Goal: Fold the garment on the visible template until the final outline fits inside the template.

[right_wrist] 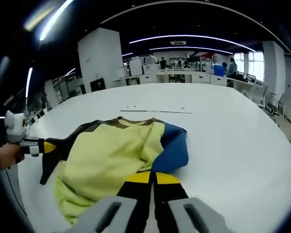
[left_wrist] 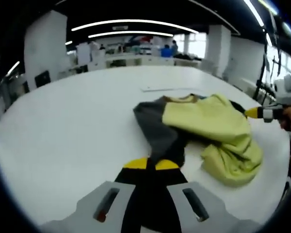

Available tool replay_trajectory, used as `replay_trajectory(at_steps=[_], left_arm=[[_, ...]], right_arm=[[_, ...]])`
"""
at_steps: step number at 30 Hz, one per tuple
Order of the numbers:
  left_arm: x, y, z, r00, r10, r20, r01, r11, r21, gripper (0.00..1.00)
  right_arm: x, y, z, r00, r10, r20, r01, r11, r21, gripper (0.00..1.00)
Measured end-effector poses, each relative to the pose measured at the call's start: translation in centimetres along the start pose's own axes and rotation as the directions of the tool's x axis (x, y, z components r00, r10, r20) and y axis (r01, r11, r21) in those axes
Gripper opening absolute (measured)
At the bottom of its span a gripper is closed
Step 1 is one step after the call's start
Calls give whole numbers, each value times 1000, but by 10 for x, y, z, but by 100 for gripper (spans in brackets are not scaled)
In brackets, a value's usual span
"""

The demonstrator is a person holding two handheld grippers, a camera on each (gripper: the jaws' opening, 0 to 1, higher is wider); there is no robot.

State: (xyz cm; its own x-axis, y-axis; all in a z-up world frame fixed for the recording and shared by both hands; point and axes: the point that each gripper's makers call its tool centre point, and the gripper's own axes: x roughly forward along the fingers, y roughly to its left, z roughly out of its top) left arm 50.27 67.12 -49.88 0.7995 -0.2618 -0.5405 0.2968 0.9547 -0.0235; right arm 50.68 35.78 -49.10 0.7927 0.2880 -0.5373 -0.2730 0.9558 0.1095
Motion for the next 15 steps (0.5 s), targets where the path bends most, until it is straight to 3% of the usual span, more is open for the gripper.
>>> replay_trajectory(at_steps=[15], left_arm=[[4,53,12,994,105,10,-105,994,-11,0]], right_arm=[[-18,-42,11,998,-57,3,57,997,60,0]])
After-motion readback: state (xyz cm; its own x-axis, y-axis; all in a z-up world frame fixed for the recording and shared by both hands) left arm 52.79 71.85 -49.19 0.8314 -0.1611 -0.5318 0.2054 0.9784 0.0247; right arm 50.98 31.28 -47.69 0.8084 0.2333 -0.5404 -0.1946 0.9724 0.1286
